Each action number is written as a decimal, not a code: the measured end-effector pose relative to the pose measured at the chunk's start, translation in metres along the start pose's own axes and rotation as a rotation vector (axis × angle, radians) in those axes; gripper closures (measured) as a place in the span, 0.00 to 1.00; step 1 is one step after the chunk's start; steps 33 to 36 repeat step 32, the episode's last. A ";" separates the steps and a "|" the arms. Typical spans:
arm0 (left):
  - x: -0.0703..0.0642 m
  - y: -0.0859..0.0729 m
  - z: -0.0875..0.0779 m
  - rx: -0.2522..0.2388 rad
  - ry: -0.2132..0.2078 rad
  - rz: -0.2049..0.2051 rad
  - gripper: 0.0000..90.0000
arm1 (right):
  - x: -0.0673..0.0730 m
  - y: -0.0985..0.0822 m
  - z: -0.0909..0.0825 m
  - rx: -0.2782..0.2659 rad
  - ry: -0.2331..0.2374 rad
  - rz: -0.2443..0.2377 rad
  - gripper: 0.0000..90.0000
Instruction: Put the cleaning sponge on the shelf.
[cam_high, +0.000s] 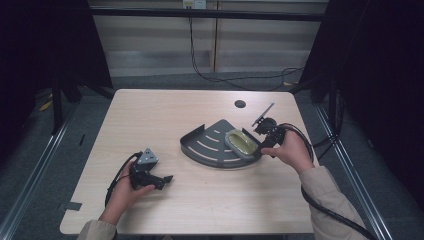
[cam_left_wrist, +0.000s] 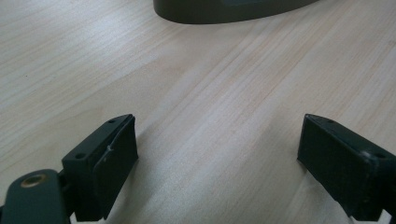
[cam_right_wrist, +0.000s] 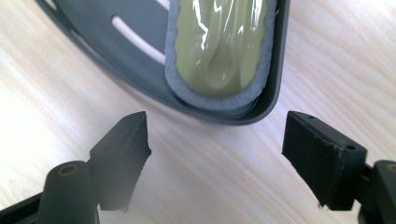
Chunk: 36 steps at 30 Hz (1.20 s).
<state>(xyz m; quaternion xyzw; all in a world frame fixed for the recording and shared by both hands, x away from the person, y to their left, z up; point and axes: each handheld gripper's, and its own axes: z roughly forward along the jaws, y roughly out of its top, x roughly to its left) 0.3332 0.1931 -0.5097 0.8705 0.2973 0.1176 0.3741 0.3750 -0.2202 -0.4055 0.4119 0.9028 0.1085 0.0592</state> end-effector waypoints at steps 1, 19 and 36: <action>0.000 0.000 0.000 0.000 0.000 0.000 0.13 | 0.000 -0.002 0.000 -0.002 0.000 -0.005 0.25; 0.000 0.000 0.000 0.000 0.000 0.000 0.13 | 0.012 -0.033 0.004 -0.025 -0.010 -0.032 0.25; 0.000 0.000 0.000 0.001 0.000 0.001 0.13 | 0.016 -0.057 0.011 -0.079 0.000 -0.005 0.26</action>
